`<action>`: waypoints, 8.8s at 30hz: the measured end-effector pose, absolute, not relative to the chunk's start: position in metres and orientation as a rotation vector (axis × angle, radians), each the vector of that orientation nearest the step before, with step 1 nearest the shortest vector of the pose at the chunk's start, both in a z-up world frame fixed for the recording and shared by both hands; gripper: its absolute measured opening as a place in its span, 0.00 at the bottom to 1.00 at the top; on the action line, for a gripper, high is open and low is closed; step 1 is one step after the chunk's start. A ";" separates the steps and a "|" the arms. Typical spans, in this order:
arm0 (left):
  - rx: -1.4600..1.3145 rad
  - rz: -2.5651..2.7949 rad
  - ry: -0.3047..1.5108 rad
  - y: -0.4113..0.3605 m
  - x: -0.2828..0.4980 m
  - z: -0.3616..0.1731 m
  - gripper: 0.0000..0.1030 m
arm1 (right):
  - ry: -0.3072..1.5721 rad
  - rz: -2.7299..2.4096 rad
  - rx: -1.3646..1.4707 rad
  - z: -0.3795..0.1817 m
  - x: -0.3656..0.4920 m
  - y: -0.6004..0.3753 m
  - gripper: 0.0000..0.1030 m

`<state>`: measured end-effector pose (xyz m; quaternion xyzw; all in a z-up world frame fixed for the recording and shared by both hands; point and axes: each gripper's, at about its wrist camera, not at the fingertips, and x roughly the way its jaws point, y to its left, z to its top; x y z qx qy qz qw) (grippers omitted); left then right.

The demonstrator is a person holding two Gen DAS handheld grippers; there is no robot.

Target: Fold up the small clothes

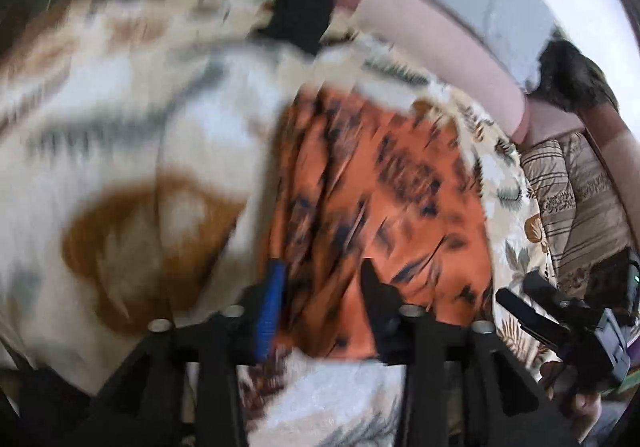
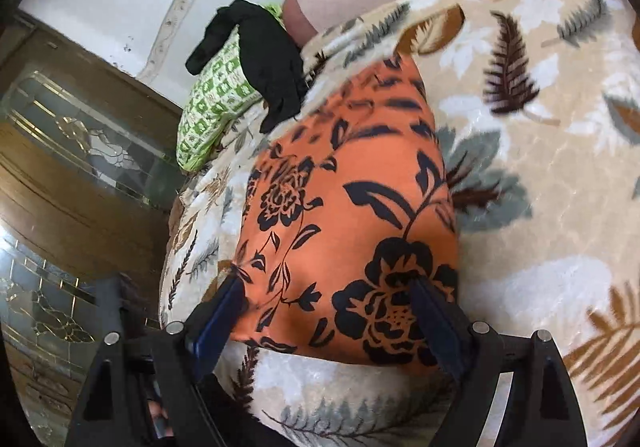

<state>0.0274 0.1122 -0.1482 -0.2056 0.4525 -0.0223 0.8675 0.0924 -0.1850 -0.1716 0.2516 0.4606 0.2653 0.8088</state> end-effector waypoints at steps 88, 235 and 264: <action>-0.120 0.006 0.961 0.076 0.066 -0.163 0.53 | 1.147 0.447 0.401 -0.214 0.120 -0.165 0.54; -0.203 -0.024 0.979 0.119 0.166 -0.162 0.60 | 1.237 0.532 0.641 -0.224 0.248 -0.187 0.77; -0.192 -0.043 1.041 0.111 0.191 -0.181 0.19 | 1.001 0.461 0.214 -0.163 0.263 -0.140 0.33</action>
